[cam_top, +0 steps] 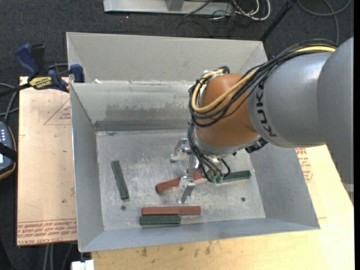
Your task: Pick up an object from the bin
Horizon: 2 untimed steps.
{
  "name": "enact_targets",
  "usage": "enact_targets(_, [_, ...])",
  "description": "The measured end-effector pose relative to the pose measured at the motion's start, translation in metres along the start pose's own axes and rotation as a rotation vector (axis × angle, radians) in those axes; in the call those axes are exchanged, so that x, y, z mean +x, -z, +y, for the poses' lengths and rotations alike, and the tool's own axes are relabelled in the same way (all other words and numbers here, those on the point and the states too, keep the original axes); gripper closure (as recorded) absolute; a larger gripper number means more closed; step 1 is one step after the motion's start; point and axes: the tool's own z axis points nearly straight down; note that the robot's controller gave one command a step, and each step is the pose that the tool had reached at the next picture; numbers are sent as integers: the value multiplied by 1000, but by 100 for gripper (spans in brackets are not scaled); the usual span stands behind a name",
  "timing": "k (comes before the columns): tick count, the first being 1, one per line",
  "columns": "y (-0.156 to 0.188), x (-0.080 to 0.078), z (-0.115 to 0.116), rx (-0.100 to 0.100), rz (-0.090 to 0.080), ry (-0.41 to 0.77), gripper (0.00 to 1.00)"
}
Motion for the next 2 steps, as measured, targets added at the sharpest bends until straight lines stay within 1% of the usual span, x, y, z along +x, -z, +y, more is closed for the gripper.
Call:
enact_targets(1, [-4,-31,-35,1,8,77,0])
enact_targets(2, [15,-42,-42,1,0,115,0])
